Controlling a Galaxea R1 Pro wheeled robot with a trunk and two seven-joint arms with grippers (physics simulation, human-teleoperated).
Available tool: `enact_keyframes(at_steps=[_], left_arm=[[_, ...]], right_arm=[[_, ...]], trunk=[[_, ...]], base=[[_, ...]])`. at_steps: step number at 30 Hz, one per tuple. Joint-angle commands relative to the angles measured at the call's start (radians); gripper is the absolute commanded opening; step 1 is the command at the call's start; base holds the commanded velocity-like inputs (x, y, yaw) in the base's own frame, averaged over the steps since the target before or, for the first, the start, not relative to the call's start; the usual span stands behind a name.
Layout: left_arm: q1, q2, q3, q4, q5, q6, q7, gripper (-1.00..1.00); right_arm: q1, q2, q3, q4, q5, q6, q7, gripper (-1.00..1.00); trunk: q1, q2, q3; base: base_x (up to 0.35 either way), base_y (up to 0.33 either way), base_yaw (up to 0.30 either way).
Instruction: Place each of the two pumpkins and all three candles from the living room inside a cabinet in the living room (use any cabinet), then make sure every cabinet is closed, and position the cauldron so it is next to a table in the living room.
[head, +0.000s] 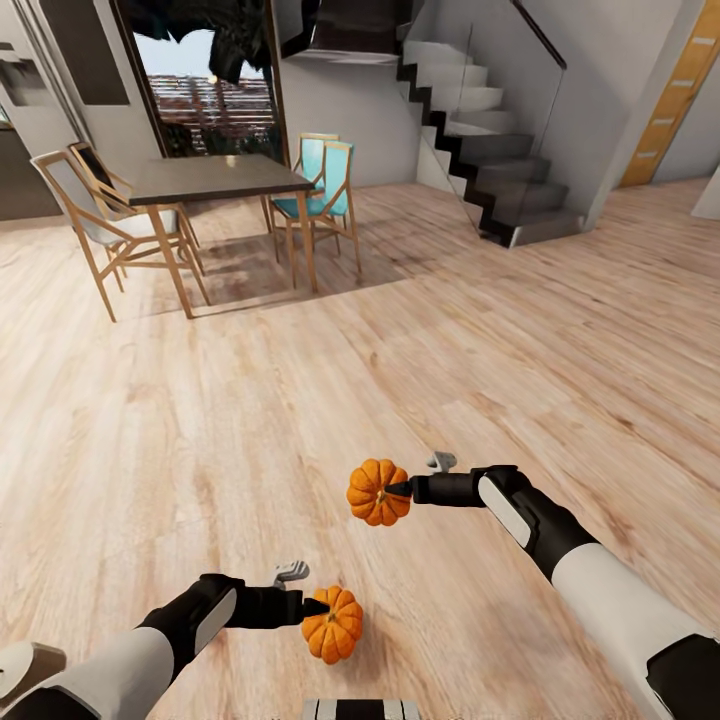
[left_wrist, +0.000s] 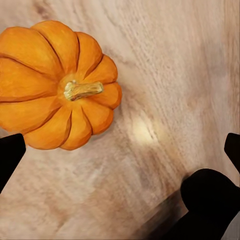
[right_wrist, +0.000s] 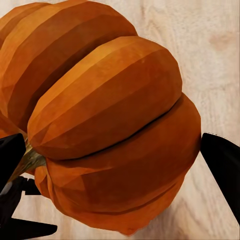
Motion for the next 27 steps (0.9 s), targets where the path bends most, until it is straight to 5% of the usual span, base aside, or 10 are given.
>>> enact_keyframes(at_steps=[1,9,22,27], left_arm=[[0.0,0.0,-0.004,-0.001,0.008,0.008,0.001,1.0],[0.0,-0.004,-0.002,-0.004,0.011,0.007,0.054,1.0],[0.0,-0.006,0.005,-0.005,0.019,-0.001,0.054,1.0],[0.0,-0.005,0.012,-0.004,0.056,-0.001,0.055,1.0]], right_arm=[[-0.001,-0.001,0.003,-0.001,-0.005,0.003,-0.005,-1.0],[-0.001,-0.001,0.003,-0.001,-0.005,0.003,-0.005,-1.0],[-0.001,-0.001,0.003,-0.001,-0.005,0.003,-0.005,-1.0],[-0.001,-0.001,0.003,-0.001,-0.005,0.003,-0.005,-1.0]], trunk=[[0.0,-0.001,-0.005],[0.004,-0.003,-0.036],[0.004,-0.003,-0.036],[0.004,-0.003,-0.036]], base=[[0.0,0.0,0.0],[0.0,0.0,0.0],[0.0,0.0,0.0],[0.0,0.0,0.0]])
